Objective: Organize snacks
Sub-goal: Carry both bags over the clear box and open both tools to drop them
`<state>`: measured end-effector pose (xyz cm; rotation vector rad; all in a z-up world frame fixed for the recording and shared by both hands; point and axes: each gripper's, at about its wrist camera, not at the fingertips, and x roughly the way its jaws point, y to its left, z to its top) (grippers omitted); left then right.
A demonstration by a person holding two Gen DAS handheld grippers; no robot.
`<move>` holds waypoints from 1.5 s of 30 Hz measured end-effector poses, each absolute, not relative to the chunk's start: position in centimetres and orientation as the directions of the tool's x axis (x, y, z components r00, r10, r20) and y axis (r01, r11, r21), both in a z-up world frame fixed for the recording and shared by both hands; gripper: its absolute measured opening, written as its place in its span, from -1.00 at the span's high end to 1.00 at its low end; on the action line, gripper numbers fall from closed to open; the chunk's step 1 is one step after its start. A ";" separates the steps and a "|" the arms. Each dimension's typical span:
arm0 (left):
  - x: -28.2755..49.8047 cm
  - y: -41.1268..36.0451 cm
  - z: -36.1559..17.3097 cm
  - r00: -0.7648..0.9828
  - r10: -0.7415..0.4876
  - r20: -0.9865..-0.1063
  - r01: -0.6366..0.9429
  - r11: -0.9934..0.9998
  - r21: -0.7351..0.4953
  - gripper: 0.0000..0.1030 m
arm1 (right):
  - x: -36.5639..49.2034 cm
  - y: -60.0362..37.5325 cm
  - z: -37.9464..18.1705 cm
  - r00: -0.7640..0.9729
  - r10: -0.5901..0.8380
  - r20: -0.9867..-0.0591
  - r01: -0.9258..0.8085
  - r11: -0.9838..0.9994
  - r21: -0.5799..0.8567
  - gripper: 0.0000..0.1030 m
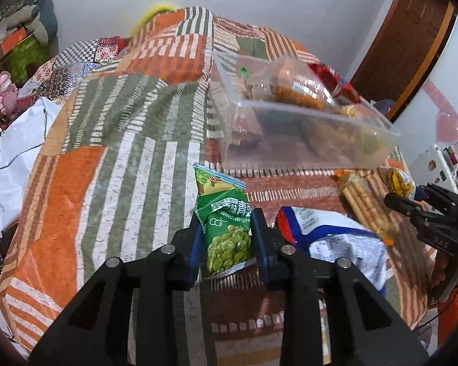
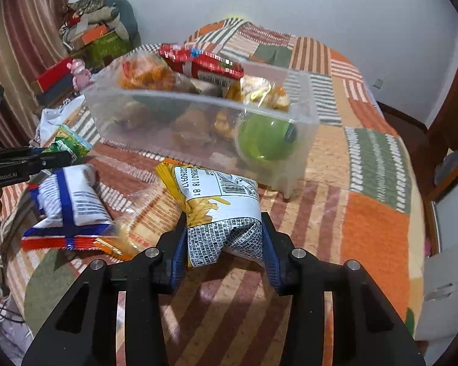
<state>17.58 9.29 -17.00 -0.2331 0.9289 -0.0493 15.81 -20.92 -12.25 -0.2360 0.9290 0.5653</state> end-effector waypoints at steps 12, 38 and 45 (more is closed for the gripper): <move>16.9 9.8 -12.4 0.689 -0.124 -0.714 -0.068 0.970 -0.234 0.43 | 15.6 -21.6 -8.4 0.547 0.411 -0.729 -0.535 0.841 0.072 0.25; 27.2 9.1 -11.4 0.702 -0.105 -0.704 -0.070 0.974 -0.215 0.43 | 20.1 -16.1 -8.6 0.467 0.495 -0.733 -0.625 0.771 0.122 0.24; 29.4 8.9 -11.9 0.686 -0.119 -0.718 -0.063 0.973 -0.221 0.43 | 20.9 -15.2 -8.5 0.451 0.506 -0.736 -0.643 0.755 0.125 0.24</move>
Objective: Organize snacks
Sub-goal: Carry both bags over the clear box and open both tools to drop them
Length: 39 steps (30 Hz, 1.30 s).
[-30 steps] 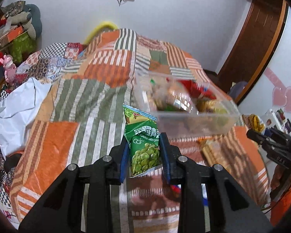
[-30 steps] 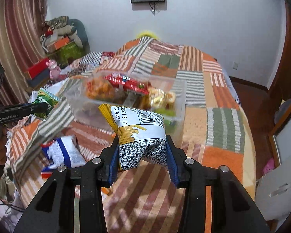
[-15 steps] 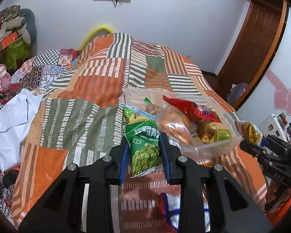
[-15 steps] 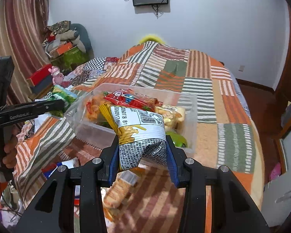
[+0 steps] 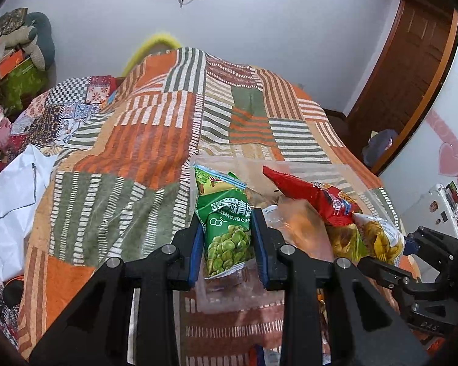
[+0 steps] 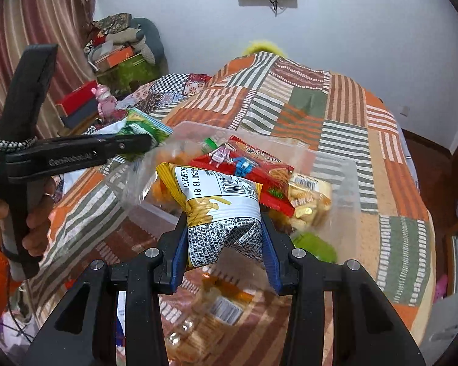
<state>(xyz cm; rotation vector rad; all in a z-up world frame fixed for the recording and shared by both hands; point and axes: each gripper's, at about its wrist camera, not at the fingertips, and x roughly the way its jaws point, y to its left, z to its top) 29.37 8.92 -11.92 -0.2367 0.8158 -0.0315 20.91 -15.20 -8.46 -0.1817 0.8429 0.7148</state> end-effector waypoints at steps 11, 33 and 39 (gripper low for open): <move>30.0 7.6 -13.7 0.644 -0.122 -0.755 -0.028 0.983 -0.183 0.42 | 22.9 -14.6 -9.8 0.440 0.468 -0.766 -0.615 0.779 0.123 0.24; 25.5 7.1 -10.2 0.697 -0.122 -0.707 -0.023 0.981 -0.193 -0.36 | 21.1 -17.5 -6.9 0.502 0.456 -0.735 -0.561 0.818 0.124 -0.31; 22.9 6.4 -9.4 0.705 -0.113 -0.700 -0.015 0.985 -0.174 -0.60 | 19.5 -18.8 -5.7 0.534 0.460 -0.710 -0.559 0.822 0.113 -0.40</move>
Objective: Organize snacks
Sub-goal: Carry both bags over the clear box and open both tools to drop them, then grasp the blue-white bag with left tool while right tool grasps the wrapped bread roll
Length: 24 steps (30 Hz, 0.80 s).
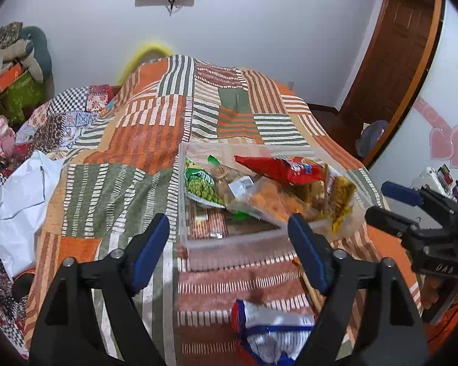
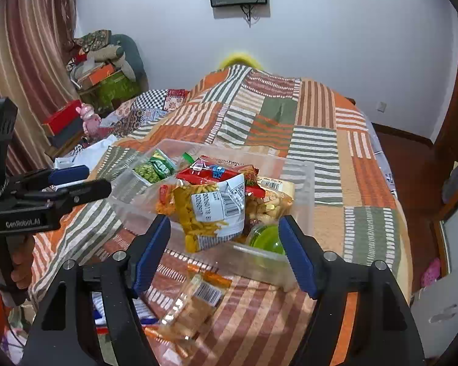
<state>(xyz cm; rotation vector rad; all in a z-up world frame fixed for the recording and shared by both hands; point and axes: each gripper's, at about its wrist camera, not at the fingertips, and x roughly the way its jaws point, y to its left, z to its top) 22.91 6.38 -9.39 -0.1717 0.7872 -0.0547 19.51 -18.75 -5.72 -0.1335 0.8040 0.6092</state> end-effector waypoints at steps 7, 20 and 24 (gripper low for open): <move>20.4 4.5 -10.1 0.687 -0.109 -0.719 0.014 0.990 -0.138 -0.74 | 17.8 -19.8 -5.8 0.547 0.457 -0.701 -0.552 0.827 0.108 -0.45; 18.3 1.2 -14.5 0.592 -0.158 -0.791 0.059 0.987 -0.152 -0.75 | 15.9 -20.8 -8.8 0.493 0.440 -0.751 -0.544 0.829 0.128 -0.46; 17.9 1.4 -15.6 0.574 -0.158 -0.804 0.057 0.987 -0.153 -0.78 | 15.6 -20.6 -10.0 0.469 0.432 -0.770 -0.539 0.831 0.138 -0.46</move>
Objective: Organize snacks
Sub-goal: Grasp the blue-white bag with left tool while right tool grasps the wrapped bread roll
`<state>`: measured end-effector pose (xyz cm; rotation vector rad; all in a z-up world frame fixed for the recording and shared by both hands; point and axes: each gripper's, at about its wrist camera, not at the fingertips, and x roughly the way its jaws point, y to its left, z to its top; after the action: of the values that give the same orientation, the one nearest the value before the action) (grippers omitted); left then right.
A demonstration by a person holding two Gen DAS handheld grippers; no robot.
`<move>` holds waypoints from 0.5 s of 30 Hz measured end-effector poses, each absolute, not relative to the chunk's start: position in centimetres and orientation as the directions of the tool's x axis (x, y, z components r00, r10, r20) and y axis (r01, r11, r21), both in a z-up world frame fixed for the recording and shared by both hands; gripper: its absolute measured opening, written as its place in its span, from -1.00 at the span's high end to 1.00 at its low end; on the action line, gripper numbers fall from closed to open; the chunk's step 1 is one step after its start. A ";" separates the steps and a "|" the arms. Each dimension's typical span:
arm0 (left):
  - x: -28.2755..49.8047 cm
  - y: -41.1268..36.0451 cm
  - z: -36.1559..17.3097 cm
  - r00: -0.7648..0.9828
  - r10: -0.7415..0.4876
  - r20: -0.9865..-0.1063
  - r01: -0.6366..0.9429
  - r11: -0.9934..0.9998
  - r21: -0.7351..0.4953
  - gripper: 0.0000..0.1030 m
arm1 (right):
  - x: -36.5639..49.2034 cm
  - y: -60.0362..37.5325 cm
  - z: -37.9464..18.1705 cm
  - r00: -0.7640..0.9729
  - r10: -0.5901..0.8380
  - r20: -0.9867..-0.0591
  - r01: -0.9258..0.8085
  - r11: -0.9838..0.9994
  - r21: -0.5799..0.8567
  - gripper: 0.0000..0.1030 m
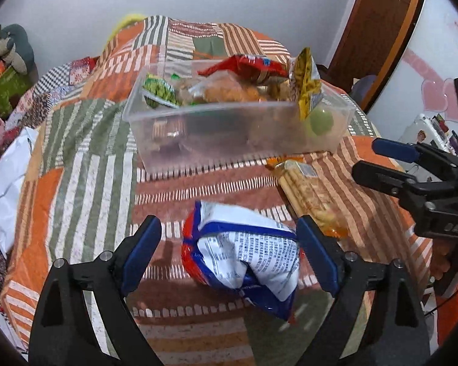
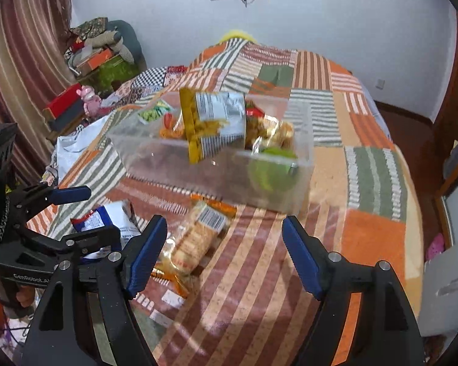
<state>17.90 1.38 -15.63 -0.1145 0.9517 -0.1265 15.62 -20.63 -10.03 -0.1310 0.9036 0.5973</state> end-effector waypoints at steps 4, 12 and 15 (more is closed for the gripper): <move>17.1 2.4 -16.1 0.573 -0.162 -0.804 0.041 0.985 -0.169 -0.84 | 15.4 -20.1 -11.0 0.457 0.415 -0.787 -0.542 0.831 0.124 -0.46; 16.5 4.3 -18.3 0.531 -0.148 -0.834 -0.009 0.984 -0.180 -0.90 | 15.4 -17.9 -12.7 0.413 0.409 -0.814 -0.568 0.814 0.121 -0.46; 16.6 4.3 -19.2 0.523 -0.131 -0.842 -0.021 0.986 -0.166 -0.90 | 15.5 -17.2 -13.2 0.407 0.403 -0.820 -0.574 0.811 0.114 -0.46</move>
<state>16.64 4.33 -19.18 -0.1630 1.0197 -0.0662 15.47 -17.19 -13.20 -0.1971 0.9728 0.6207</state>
